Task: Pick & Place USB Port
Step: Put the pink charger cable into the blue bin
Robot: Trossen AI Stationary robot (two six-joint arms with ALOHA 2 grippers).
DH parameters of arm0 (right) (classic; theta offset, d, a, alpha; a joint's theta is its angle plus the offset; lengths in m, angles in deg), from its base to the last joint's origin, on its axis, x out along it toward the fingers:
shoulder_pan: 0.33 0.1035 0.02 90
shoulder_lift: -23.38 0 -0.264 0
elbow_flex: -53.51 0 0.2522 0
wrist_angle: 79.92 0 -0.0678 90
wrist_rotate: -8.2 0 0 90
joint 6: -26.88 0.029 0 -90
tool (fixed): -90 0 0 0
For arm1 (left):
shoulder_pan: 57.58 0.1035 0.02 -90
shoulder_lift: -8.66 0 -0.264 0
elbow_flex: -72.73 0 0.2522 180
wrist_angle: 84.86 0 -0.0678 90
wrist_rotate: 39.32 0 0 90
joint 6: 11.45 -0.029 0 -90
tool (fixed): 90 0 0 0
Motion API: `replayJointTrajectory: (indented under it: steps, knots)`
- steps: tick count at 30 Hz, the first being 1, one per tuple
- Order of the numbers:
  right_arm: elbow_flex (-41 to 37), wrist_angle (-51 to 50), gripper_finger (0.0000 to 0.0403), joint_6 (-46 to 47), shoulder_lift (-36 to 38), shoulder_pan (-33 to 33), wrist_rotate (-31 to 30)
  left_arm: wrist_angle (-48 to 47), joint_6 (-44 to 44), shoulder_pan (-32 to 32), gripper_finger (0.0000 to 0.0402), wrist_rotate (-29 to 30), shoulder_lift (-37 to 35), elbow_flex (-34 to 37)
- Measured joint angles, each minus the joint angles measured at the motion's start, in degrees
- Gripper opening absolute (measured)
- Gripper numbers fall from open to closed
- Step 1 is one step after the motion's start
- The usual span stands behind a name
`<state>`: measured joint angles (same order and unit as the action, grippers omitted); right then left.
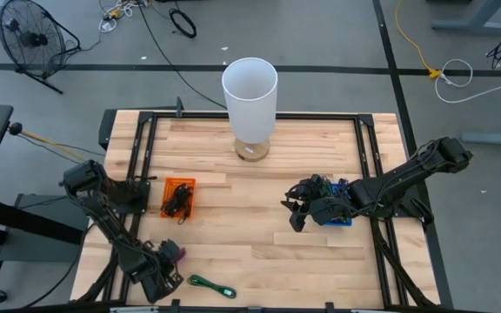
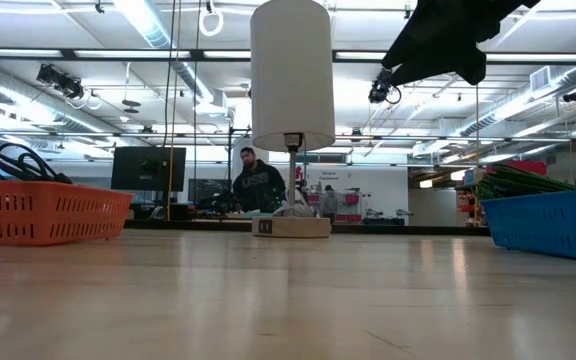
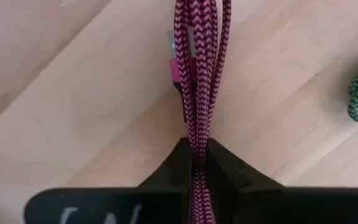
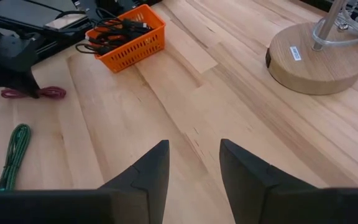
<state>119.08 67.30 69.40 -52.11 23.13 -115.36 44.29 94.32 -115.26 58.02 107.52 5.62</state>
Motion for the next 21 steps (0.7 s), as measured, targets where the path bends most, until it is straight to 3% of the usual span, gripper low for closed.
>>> replayJointTrajectory:
  steps: [4, 11, 17, 21]
  knots:
    - [0.0, 0.0, 0.0141, 0.0, 0.0, 0.0, 0.0, -3.4, -2.5, -0.8, 0.0024, 4.5, 0.6, -3.4]
    - [0.0, 1.2, 0.0141, 0.0, 0.0, 0.0, 0.0, -19.2, -8.7, -0.7, 0.0024, 20.9, 0.3, -16.5]
    - [0.0, 6.4, 0.0141, -3.4, 0.0, 0.0, 0.0, -23.4, -22.9, 1.2, 0.0023, 40.3, 0.2, -26.4]
    - [0.0, 12.3, 0.0141, -7.4, 0.0, 0.0, 1.8, -23.6, -33.4, 4.2, 0.0022, 46.7, 0.2, -30.6]
